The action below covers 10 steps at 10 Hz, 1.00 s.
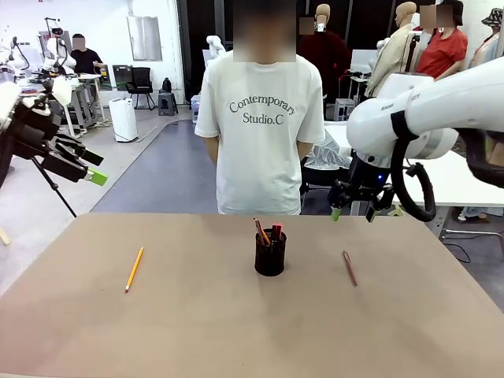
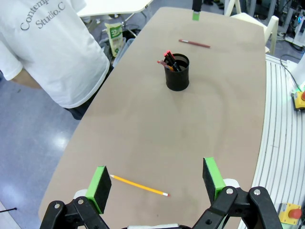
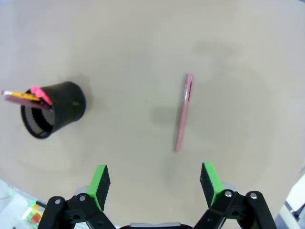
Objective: Place the pens into the pen holder.
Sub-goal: Pick up a writing instrument from the table and place it into the Pen holder.
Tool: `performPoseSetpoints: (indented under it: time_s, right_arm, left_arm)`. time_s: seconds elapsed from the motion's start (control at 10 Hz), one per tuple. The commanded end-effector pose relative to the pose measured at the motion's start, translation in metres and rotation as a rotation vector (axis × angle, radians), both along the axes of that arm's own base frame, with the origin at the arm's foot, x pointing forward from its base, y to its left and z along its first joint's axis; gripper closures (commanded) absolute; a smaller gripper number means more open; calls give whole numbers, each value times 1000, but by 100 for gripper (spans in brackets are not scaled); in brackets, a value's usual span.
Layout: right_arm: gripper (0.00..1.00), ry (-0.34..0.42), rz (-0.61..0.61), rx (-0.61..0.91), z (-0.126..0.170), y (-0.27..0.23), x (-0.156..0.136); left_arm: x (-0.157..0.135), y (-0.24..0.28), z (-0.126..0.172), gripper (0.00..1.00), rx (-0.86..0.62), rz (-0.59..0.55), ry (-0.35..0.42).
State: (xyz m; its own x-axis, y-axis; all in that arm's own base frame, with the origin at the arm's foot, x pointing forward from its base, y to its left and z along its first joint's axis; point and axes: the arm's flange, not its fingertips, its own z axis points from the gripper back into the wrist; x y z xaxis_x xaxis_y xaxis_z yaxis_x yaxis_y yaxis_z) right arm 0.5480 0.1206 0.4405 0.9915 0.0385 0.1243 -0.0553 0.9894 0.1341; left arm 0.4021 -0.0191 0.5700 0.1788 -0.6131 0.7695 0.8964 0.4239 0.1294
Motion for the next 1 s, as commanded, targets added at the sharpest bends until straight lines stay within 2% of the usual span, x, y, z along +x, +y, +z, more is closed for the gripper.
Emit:
performPoseSetpoints:
  time_s: [0.0, 0.2, 0.4, 0.5, 0.9]
  right_arm:
    - [0, -1, -56, -33, -15, -7, 18]
    - [0, -9, -99, -34, -40, -1, 28]
    - [0, 1, -84, -16, -51, -3, 37]
    - [0, 16, -60, 3, -50, -7, 24]
    - [0, 16, -60, 3, -50, -7, 24]
  left_arm:
    - [0, 2, 1, 0, 1, 0, 5]
    - [0, 2, 1, 0, 1, 0, 5]
    - [0, 2, 1, 0, 1, 0, 5]
    - [0, 2, 1, 0, 1, 0, 5]
    - [0, 2, 1, 0, 1, 0, 5]
